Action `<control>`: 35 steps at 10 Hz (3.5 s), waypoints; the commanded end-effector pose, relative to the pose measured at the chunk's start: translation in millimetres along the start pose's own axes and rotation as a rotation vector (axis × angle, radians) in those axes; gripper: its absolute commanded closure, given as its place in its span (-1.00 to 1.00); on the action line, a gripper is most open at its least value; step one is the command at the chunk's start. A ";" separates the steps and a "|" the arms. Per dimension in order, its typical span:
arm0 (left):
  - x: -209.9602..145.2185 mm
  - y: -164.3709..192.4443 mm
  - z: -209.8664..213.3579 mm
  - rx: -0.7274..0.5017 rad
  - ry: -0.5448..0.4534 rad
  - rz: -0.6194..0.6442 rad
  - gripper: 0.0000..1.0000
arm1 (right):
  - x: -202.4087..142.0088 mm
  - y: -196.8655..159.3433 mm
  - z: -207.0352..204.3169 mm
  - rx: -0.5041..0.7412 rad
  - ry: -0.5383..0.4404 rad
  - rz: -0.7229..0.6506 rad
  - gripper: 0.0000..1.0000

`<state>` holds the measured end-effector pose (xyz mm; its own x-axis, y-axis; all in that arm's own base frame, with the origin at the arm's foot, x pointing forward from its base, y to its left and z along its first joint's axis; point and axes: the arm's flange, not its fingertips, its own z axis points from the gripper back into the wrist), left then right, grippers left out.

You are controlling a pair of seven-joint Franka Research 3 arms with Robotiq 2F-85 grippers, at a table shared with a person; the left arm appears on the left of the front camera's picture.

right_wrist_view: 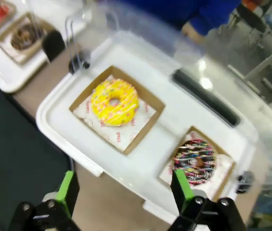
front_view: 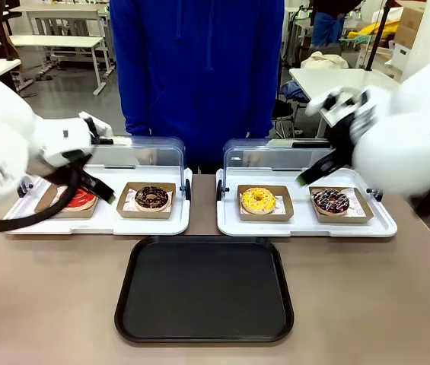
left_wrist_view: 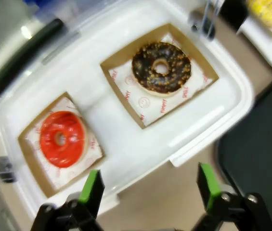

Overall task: Move the third donut from the left to the tray.
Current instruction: Pick up the Paper togo box containing the Donut indicated by the person and place it on the Handle tray.

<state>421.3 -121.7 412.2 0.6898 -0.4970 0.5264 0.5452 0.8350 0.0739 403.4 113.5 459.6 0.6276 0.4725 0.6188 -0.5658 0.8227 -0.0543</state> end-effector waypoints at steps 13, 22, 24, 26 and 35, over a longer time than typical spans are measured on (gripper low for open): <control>-127.2 230.3 138.1 -0.445 -0.543 -0.234 -1.00 | -139.9 -269.9 107.0 0.314 -0.412 -0.034 -1.00; -129.6 228.5 156.4 -0.412 -0.561 -0.225 -1.00 | -154.1 -268.9 115.7 0.326 -0.427 -0.079 -1.00; -129.6 228.5 156.4 -0.412 -0.561 -0.225 -1.00 | -154.1 -268.9 115.7 0.326 -0.427 -0.079 -1.00; -129.6 228.5 156.4 -0.412 -0.561 -0.225 -1.00 | -154.1 -268.9 115.7 0.326 -0.427 -0.079 -1.00; -129.6 228.5 156.4 -0.412 -0.561 -0.225 -1.00 | -154.1 -268.9 115.7 0.326 -0.427 -0.079 -1.00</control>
<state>383.0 169.8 490.1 0.2493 -0.3567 0.9003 0.8526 0.5218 -0.0293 393.0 -216.8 470.0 0.4796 0.1944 0.8557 -0.6902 0.6857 0.2311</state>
